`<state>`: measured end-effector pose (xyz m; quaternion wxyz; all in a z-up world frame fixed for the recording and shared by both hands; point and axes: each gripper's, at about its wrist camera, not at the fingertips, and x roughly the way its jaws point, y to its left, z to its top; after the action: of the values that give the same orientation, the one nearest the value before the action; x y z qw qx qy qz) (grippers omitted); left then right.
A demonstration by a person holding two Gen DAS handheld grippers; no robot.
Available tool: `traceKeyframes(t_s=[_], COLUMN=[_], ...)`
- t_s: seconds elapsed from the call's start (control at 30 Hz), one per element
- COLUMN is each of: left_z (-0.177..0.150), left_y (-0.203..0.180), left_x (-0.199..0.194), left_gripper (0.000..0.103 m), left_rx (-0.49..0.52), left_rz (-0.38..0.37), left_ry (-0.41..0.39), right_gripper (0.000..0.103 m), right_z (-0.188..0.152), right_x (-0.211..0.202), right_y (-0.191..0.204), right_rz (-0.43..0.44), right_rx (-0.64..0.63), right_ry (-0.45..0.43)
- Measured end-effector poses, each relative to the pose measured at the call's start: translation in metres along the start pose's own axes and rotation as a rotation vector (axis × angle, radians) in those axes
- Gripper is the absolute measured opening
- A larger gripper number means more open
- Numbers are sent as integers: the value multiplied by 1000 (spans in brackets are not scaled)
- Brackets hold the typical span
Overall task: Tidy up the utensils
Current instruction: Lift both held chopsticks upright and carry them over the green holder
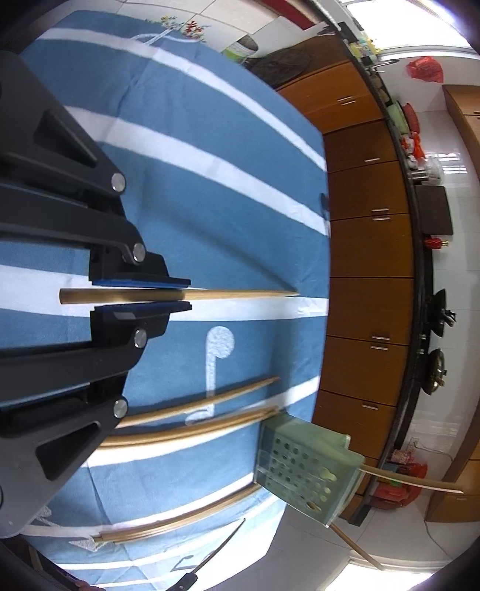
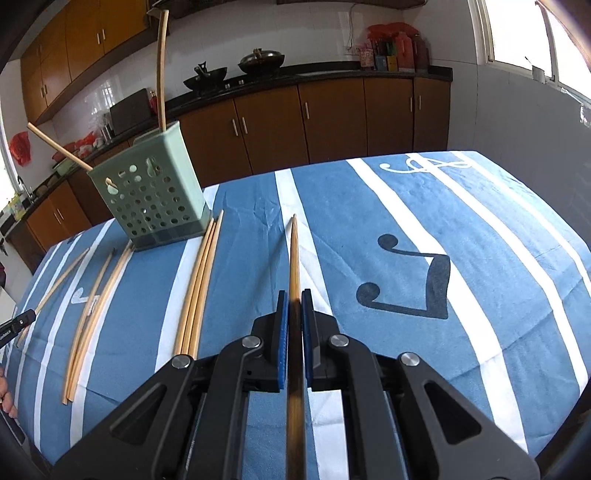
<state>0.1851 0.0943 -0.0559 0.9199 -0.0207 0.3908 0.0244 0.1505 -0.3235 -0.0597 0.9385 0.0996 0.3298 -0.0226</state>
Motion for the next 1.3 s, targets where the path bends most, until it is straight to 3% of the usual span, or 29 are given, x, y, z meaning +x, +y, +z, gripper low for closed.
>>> traceKeyframes(t_s=[0.6,1.13,1.3], left_z=[51,66,78], left_y=[-7,-9,-18], left_x=[-82,-87,-106], left_gripper=[7,7,7], left_rx=[4,13,46], left_rz=[-37,-51,-108], left_ry=[-281,-311,-327], right_gripper=[8,8,8], right_z=[42,51,68], right_x=[-39,-44,-59], right_y=[9,19,27], right_rz=[63,65,88], right_rx=[17,0,-22], right_ry=[-178,-208,-247])
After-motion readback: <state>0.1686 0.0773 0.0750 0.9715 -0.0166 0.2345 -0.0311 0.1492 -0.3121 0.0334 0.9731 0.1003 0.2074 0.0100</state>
